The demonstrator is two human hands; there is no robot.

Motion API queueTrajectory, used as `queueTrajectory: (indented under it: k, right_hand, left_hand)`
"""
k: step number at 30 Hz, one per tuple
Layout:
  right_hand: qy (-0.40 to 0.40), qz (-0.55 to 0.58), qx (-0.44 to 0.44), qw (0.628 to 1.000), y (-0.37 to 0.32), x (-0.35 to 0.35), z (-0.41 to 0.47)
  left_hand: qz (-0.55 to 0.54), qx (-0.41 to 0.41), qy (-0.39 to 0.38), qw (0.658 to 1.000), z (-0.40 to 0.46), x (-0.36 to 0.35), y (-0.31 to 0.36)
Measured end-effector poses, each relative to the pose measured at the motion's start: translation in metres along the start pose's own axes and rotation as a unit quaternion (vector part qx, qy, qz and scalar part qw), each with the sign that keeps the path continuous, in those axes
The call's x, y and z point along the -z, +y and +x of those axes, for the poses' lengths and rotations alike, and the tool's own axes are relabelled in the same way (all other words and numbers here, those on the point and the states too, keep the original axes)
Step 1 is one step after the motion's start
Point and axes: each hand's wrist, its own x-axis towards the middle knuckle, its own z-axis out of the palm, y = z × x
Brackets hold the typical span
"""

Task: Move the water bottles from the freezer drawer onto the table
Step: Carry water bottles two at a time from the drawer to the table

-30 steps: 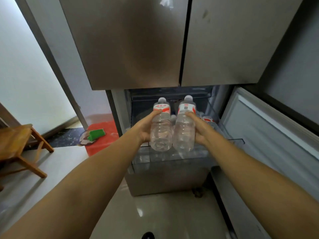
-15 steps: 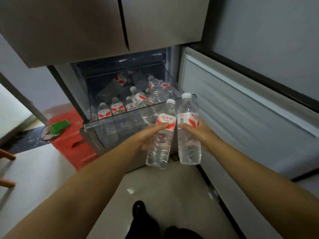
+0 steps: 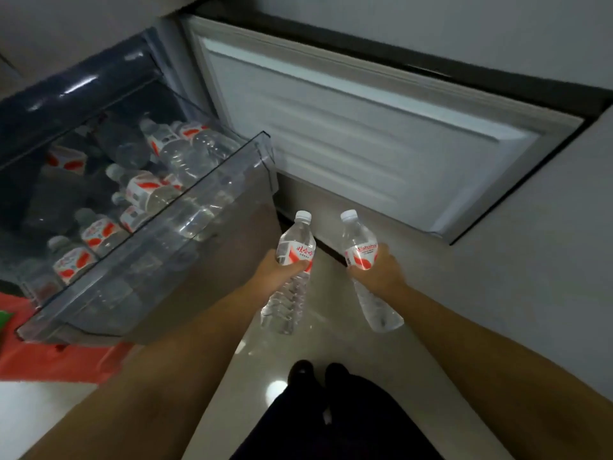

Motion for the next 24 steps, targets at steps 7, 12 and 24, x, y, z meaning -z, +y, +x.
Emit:
queueTrajectory:
  k: [7,12,24]
  right_hand:
    - [0.072,0.032,-0.114,0.990,0.037,0.002,-0.022]
    - [0.139,0.090,-0.191,0.968,0.074,0.015,-0.052]
    - [0.321,0.244,-0.362,0.841,0.221,0.079,-0.182]
  left_hand:
    - [0.119,-0.035,-0.134,0.983,0.038,-0.022,0.016]
    - [0.201,-0.061,-0.205,0.956,0.043,-0.076,0.036]
    - [0.376,-0.130,-0.357,0.845,-0.029,-0.273,0.039]
